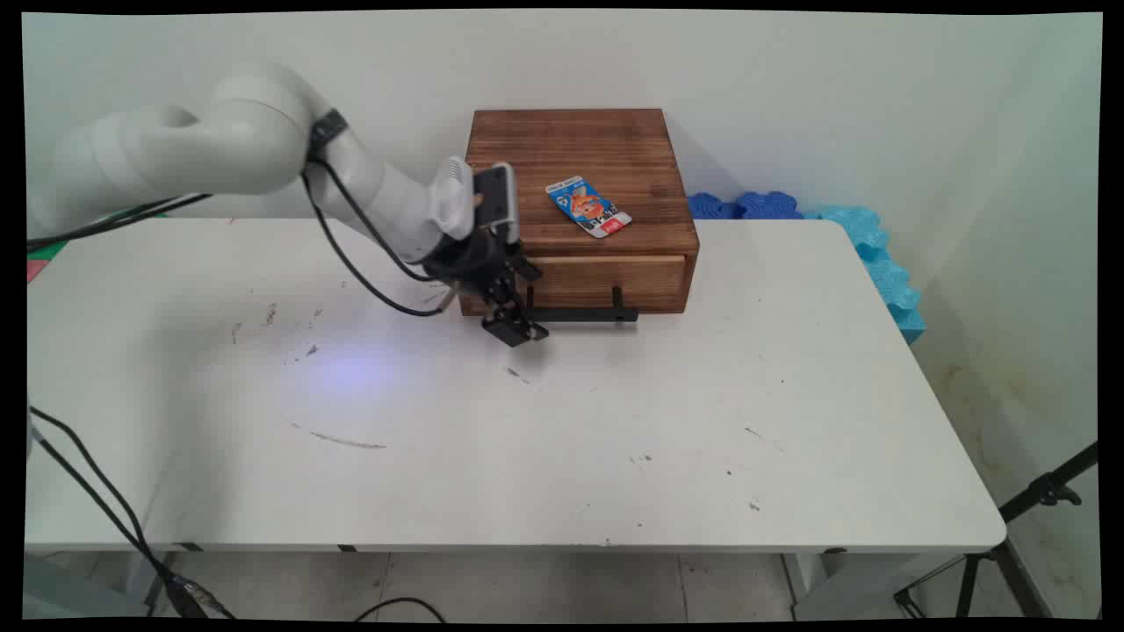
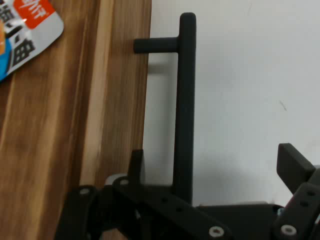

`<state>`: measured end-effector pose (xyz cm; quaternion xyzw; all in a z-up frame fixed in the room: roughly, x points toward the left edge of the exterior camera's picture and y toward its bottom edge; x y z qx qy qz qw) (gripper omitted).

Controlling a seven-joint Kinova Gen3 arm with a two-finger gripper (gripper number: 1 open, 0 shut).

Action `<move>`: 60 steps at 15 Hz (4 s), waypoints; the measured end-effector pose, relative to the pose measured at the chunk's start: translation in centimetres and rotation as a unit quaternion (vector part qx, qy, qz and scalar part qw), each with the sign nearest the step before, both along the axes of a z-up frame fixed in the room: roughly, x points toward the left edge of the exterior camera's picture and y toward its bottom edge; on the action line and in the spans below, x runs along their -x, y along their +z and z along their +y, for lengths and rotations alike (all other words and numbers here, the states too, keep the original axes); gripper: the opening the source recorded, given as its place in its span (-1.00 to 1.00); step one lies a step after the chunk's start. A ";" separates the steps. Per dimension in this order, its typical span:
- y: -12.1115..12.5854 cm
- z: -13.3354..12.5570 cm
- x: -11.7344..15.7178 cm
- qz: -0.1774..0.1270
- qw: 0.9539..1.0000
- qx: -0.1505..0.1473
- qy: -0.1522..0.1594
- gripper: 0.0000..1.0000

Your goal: Open the drawer

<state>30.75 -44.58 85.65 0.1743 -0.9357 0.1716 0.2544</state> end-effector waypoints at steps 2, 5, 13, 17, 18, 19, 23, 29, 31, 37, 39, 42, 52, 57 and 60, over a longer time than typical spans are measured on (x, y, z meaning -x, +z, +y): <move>-0.8 -0.3 1.2 -0.006 1.000 0.002 -0.001 1.00; -1.7 -0.6 2.4 -0.014 1.000 0.004 -0.002 1.00; -4.2 -1.1 4.8 -0.033 0.999 0.003 0.001 1.00; -5.0 -1.2 5.4 -0.039 0.999 0.002 0.002 1.00; -5.1 -1.2 5.5 -0.040 0.999 0.001 0.003 1.00; -5.3 -1.2 5.7 -0.041 0.999 0.001 0.003 1.00; -5.7 -1.1 5.9 -0.043 0.999 0.000 0.004 1.00; -5.9 -0.1 6.5 -0.041 0.999 -0.008 0.008 1.00; -5.9 0.6 6.7 -0.039 0.999 -0.013 0.010 1.00; -5.7 3.0 7.3 -0.033 0.999 -0.027 0.008 1.00; -5.6 3.8 7.5 -0.030 0.999 -0.031 0.006 1.00; -5.5 5.5 7.9 -0.026 0.999 -0.039 0.000 1.00; -5.3 10.9 9.3 -0.012 0.997 -0.066 -0.027 1.00; -5.1 13.4 10.0 -0.004 0.996 -0.077 -0.041 1.00; -5.0 14.8 10.4 0.001 0.995 -0.083 -0.048 1.00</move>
